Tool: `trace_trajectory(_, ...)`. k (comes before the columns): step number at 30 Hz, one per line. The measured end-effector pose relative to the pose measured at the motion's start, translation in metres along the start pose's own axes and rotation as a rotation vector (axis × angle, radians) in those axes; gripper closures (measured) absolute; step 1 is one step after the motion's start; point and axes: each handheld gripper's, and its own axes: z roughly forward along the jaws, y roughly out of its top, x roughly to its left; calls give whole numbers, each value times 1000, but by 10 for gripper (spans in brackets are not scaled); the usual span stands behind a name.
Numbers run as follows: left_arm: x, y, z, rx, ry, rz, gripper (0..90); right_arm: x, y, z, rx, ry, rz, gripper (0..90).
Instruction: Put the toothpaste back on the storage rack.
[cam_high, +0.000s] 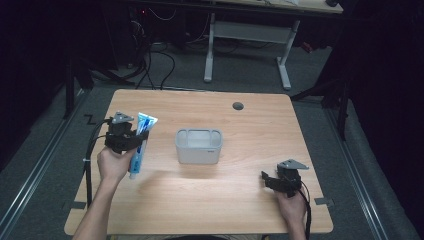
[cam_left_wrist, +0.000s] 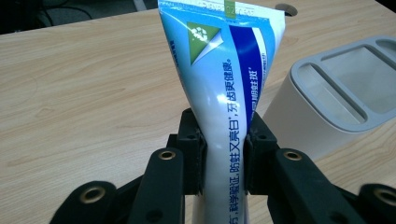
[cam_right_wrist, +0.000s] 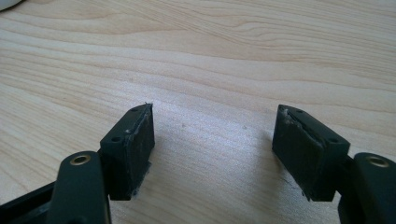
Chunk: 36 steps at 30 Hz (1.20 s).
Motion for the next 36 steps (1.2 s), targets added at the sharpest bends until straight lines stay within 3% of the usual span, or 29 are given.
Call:
trace_trajectory(16, -10, 16, -8, -22, -8, 25, 734, 0, 0, 0, 0, 1, -1, 297)
trace_trajectory(24, -18, 33, -9, -46, -65, 20, 734, 0, 0, 0, 0, 2, 0, 297)
trace_trajectory(36, -31, 53, -6, -74, -104, 19, 738, 0, 0, 0, 0, 4, -5, 301)
